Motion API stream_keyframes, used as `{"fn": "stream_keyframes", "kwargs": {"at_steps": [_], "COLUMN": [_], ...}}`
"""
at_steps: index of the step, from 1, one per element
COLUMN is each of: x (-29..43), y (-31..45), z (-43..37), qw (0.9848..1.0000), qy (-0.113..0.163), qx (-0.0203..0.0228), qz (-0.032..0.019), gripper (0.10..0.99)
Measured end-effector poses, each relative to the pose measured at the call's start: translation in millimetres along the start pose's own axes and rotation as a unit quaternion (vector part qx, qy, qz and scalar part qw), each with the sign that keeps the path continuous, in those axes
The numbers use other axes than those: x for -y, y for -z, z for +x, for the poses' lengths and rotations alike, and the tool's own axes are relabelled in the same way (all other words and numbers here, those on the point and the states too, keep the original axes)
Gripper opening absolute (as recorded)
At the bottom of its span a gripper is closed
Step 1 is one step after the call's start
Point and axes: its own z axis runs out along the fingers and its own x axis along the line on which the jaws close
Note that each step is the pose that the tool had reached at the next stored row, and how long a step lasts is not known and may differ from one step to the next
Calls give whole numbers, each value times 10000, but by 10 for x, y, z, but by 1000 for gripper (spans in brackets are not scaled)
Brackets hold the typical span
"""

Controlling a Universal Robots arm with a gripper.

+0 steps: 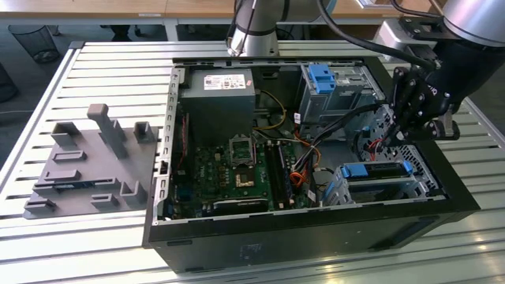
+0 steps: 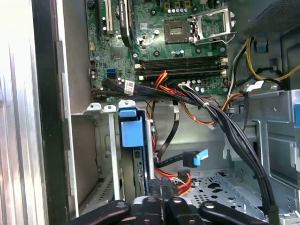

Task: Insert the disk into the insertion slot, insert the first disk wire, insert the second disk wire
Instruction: 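Insert the first disk wire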

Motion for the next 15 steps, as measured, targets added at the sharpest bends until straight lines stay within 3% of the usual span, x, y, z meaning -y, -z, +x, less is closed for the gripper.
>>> {"fn": "stream_keyframes", "kwargs": {"at_steps": [1, 4, 5, 15], "x": [11, 23, 24, 19], "y": [0, -2, -3, -41], "z": [-11, -33, -37, -105], "qw": [10000, 10000, 9999, 9995], "qy": [-2, -62, -102, -318], "qx": [0, 0, 1, 3], "qz": [-1, -1, -1, 0], "gripper": [173, 184, 247, 247]}}
